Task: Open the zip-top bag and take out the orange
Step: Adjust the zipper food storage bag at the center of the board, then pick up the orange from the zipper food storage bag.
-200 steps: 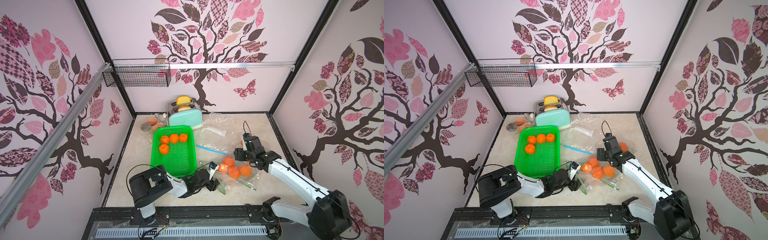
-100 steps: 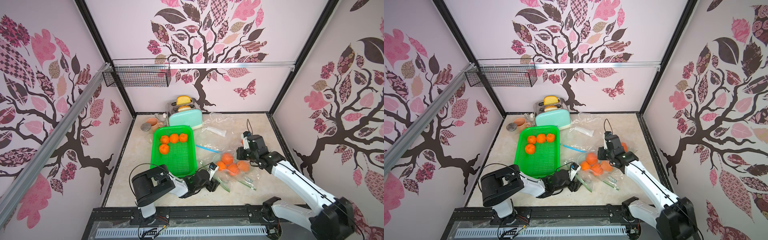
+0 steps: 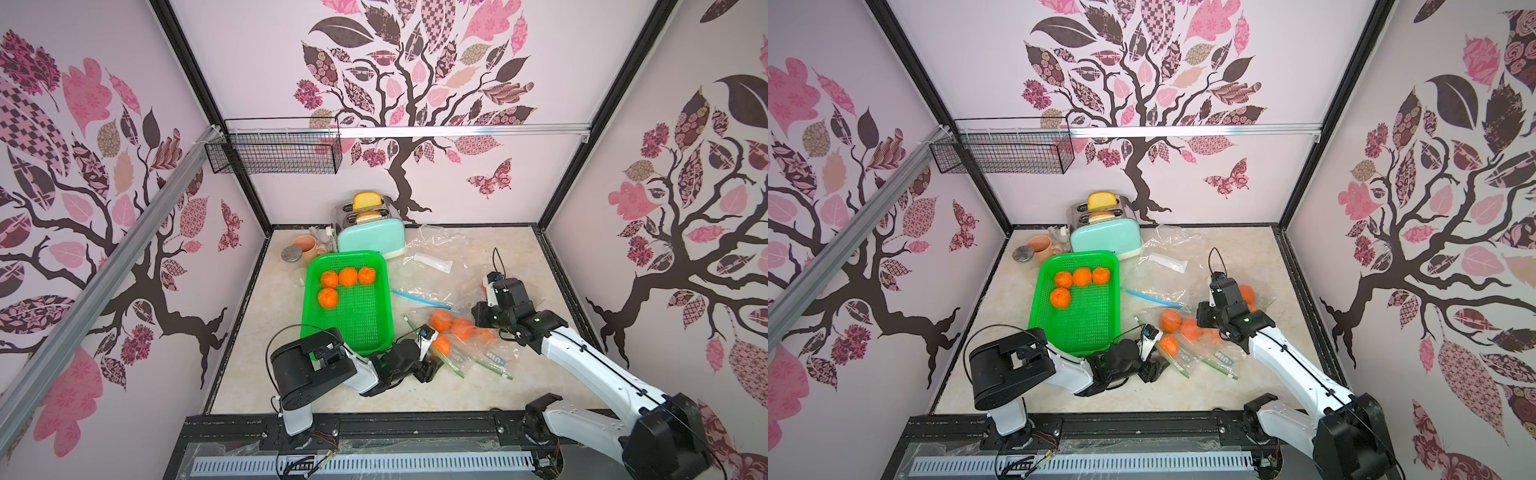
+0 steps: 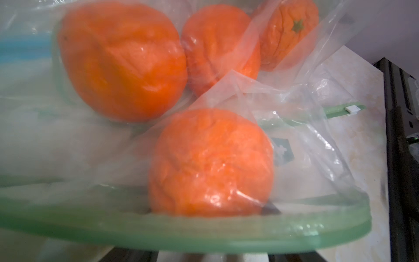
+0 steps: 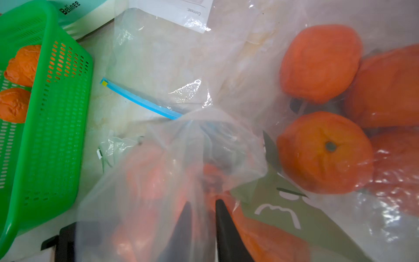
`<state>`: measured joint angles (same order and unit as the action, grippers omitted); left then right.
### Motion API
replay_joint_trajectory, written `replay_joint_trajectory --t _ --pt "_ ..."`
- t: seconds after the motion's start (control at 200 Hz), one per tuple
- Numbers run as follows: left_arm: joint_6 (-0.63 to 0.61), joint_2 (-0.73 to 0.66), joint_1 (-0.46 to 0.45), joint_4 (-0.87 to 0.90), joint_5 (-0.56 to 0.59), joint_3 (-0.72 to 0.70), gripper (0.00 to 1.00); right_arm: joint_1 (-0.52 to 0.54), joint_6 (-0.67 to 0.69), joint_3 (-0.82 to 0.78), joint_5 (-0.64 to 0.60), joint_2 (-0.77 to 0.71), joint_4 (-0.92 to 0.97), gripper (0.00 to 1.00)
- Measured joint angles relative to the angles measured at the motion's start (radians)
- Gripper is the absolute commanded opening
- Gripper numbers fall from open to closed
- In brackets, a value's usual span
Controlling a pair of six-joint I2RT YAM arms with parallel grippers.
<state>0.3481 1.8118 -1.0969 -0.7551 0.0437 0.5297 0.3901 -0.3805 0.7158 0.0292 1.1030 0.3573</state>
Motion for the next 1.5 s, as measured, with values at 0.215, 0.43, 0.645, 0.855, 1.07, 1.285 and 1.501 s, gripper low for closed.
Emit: replay_joint_trajectory --t 0.215,0.43,0.645,0.855,1.07,1.285,1.501 --pt "-0.009 0.003 0.003 0.0 0.002 0.01 0.72 0.0 0.005 0.0 0.003 0.054 -0.037 0.42" --pt "-0.045 0.006 0.003 0.013 0.012 0.073 0.74 0.0 0.015 0.0 0.036 0.175 -0.058 0.38" --pt "-0.081 0.029 0.003 0.028 0.014 0.146 0.75 -0.001 0.018 0.013 0.057 0.228 -0.089 0.38" --pt "-0.088 0.1 0.004 0.028 -0.017 0.202 0.73 -0.001 0.018 0.014 0.064 0.24 -0.1 0.41" --pt "-0.082 0.088 0.005 0.076 -0.039 0.212 0.5 -0.001 0.011 0.007 0.064 0.243 -0.116 0.42" --pt "-0.056 -0.016 0.005 0.248 -0.068 0.208 0.3 -0.001 -0.018 -0.065 0.045 0.185 -0.18 0.42" --pt "-0.014 -0.176 0.005 0.423 -0.111 0.2 0.26 -0.001 -0.051 -0.143 0.016 0.12 -0.251 0.42"
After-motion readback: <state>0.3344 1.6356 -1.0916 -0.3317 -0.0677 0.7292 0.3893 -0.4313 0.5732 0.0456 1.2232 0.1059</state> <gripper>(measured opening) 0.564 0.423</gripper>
